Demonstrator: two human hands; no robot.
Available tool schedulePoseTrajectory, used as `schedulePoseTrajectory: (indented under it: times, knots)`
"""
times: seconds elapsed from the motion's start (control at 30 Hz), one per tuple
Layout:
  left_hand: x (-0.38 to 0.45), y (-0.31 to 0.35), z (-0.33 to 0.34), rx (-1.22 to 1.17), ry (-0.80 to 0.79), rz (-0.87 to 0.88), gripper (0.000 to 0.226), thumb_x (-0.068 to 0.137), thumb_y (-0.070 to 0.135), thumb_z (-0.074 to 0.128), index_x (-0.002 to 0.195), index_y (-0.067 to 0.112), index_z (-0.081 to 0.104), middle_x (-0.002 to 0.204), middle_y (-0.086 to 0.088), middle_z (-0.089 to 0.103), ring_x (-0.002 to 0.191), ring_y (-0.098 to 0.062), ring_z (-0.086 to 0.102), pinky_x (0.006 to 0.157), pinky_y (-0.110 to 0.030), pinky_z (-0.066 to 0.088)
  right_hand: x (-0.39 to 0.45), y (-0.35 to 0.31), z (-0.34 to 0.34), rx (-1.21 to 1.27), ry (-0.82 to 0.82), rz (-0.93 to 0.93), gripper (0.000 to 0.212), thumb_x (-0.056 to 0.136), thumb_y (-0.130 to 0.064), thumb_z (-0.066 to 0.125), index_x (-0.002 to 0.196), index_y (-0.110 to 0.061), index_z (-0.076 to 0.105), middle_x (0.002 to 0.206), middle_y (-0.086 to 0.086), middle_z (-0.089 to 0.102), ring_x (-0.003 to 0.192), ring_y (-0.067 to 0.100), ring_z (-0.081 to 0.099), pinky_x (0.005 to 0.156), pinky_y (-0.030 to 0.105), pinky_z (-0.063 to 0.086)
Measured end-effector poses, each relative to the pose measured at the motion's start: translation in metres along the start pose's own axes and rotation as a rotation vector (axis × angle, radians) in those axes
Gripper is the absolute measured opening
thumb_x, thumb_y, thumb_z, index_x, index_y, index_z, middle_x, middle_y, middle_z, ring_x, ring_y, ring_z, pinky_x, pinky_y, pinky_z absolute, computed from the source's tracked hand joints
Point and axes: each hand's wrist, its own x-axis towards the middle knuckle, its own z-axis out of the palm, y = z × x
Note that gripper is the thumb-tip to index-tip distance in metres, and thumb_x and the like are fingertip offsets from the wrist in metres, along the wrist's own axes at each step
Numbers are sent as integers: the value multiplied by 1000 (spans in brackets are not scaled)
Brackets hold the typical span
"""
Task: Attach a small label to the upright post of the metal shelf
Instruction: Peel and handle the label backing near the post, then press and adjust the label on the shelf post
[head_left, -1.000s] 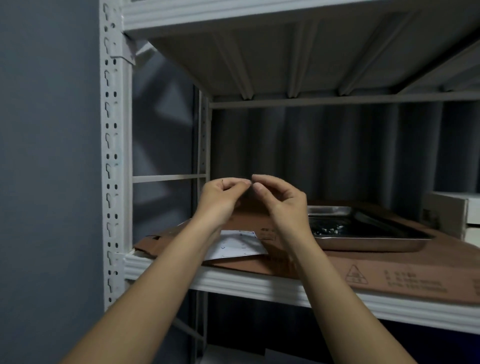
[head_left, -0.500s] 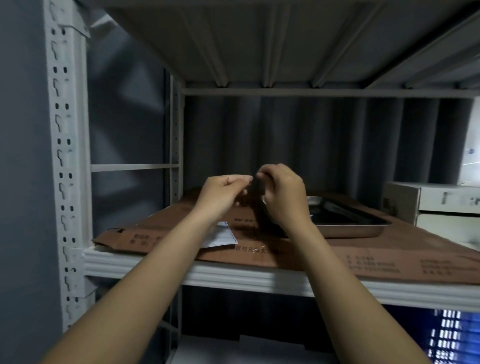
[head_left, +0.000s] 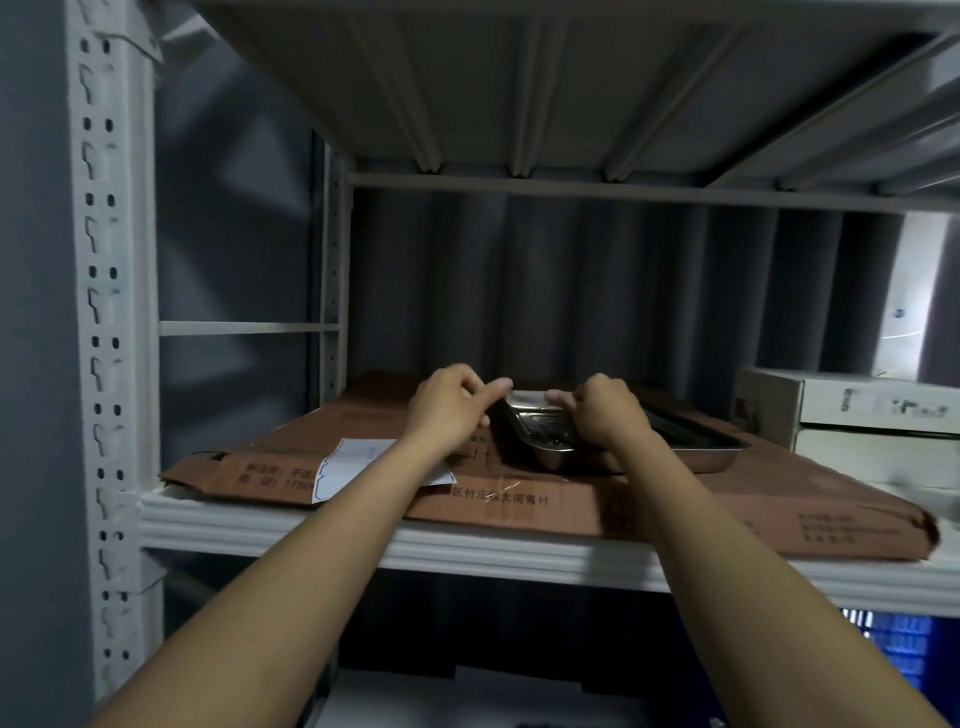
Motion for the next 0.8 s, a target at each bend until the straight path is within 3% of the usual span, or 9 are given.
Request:
schedulePoseTrajectory:
  times: [0.1, 0.13, 0.2, 0.3, 0.37, 0.47, 0.57, 0.67, 0.8]
  knots:
    - [-1, -2, 0, 15, -16, 10, 24, 95, 31, 52, 79, 13, 57, 64, 3, 64, 59, -13, 60, 72, -31, 50, 0, 1, -3, -92, -62, -18, 13, 90, -22, 62, 99, -16, 67, 103, 9, 66, 83, 23, 56, 69, 32, 45]
    - [-1, -3, -1, 34, -12, 16, 16, 93, 27, 55, 85, 14, 54, 69, 4, 63, 63, -12, 60, 71, -30, 48, 0, 1, -3, -96, -72, -36, 12, 88, -24, 64, 99, -18, 66, 103, 7, 65, 84, 22, 56, 69, 31, 44]
    - [-1, -5, -6, 57, -2, 20, 22, 87, 30, 64, 91, 15, 48, 75, 2, 61, 72, -14, 58, 70, -32, 45, -3, -4, -6, -91, -50, -64, 12, 89, -30, 64, 93, -19, 66, 97, 5, 65, 87, 23, 59, 69, 31, 43]
    - [-4, -7, -22, 45, 41, 50, 24, 89, 38, 60, 86, 15, 54, 66, 2, 61, 66, -17, 60, 70, -36, 51, -11, -22, -4, 6, -36, -186, 19, 92, -11, 56, 108, -18, 62, 103, 6, 65, 93, 23, 60, 74, 34, 48]
    - [-6, -13, -35, 66, 32, 81, 14, 94, 24, 54, 107, 19, 53, 76, 3, 63, 72, -15, 61, 73, -34, 51, -19, -39, 2, 124, -41, -261, 15, 93, -17, 57, 107, -17, 61, 103, 5, 64, 94, 21, 59, 77, 35, 49]
    - [-11, -32, -61, 123, -37, 60, 54, 90, 14, 58, 138, 27, 37, 113, 1, 53, 96, -13, 57, 82, -29, 46, -37, -73, 18, 175, -52, -353, 21, 96, -34, 54, 93, -16, 64, 96, 9, 68, 91, 26, 62, 72, 32, 45]
    - [-20, -55, -88, 304, -4, 30, 31, 93, 29, 55, 123, 21, 57, 119, -3, 60, 107, -19, 57, 91, -34, 46, -53, -105, 40, 114, -204, -381, 37, 95, -42, 51, 117, -14, 61, 118, 13, 65, 110, 30, 59, 86, 34, 47]
    - [-36, -75, -110, 409, -96, -100, 34, 95, 44, 46, 111, 21, 64, 117, -2, 65, 108, -22, 57, 92, -35, 45, -64, -125, 58, 20, -402, -239, 67, 92, -60, 45, 132, -6, 50, 134, 15, 55, 118, 31, 53, 90, 34, 43]
    - [-60, -94, -130, 442, -141, -163, 35, 93, 50, 44, 100, 23, 67, 109, 3, 67, 105, -21, 59, 91, -36, 45, -77, -139, 75, 63, -330, -260, 61, 87, -57, 56, 127, -11, 57, 132, 9, 58, 118, 29, 54, 88, 34, 44]
